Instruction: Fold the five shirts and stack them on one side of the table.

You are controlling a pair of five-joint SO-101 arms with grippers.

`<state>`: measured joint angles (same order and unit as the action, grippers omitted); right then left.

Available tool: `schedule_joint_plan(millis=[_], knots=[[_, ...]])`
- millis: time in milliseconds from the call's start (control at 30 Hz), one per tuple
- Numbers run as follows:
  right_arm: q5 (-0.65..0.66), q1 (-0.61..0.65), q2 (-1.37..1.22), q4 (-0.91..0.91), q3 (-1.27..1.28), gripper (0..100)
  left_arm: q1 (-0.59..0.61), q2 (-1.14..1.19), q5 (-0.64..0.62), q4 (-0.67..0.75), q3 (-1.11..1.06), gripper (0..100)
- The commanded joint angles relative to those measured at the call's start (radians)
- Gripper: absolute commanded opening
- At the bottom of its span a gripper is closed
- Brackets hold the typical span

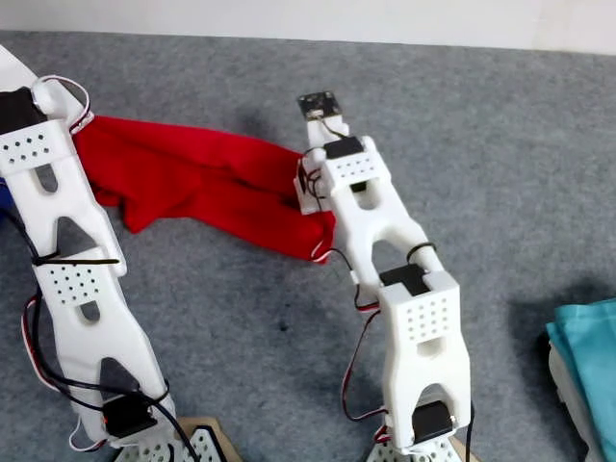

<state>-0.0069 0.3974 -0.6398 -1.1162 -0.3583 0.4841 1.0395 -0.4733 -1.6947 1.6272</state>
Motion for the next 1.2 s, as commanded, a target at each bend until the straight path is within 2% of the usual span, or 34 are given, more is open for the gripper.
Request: schedule_joint_plan(millis=[0,100,267,433,700,833,1000,1167], knots=[[-0.003,0.01,0.068,0.054,-0.021,19.0,0.012,-0.01,-0.009,-0.002,0.024,1],[0.0,0.002,0.047,0.093,0.007,17.0,0.012,-0.01,-0.009,-0.002,0.024,1],[0.002,-0.019,0.012,0.133,0.007,0.9,0.013,-0.01,-0.009,-0.002,0.021,1],[-0.005,-0.067,0.012,0.09,-0.061,0.6,0.01,-0.01,-0.012,-0.002,0.022,1],[0.002,-0.136,0.004,-0.128,-0.381,0.6,-0.01,-0.022,-0.009,-0.002,0.042,1],[0.002,-0.128,-0.022,-0.163,-0.392,1.3,-0.016,-0.019,-0.009,-0.006,0.039,1],[0.002,-0.091,-0.125,-0.162,-0.394,9.1,-0.016,-0.019,-0.009,-0.006,0.039,1],[0.002,-0.081,-0.182,-0.17,-0.475,2.6,-0.016,-0.015,-0.009,-0.005,0.039,1]])
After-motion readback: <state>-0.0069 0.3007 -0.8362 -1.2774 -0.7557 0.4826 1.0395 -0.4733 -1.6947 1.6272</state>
